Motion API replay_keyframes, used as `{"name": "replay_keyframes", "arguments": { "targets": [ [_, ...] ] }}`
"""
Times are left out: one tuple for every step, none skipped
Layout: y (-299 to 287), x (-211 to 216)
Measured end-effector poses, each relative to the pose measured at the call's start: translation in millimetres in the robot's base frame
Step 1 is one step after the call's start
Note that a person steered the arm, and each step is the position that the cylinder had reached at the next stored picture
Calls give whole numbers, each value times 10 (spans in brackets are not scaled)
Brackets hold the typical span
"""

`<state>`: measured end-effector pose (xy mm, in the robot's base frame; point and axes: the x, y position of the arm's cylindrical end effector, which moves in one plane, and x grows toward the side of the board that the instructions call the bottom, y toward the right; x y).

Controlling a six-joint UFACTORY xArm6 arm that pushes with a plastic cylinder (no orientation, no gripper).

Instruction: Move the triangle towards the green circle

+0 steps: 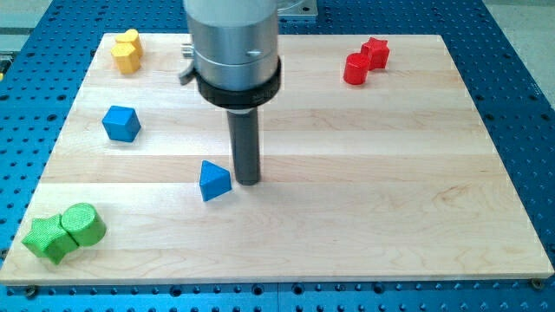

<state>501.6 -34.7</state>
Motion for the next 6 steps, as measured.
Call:
{"name": "replay_keyframes", "arguments": {
  "targets": [
    [-501, 245],
    [-602, -147],
    [-731, -249],
    [-1050, 294],
    [-751, 498],
    [-851, 1167]
  ]
}}
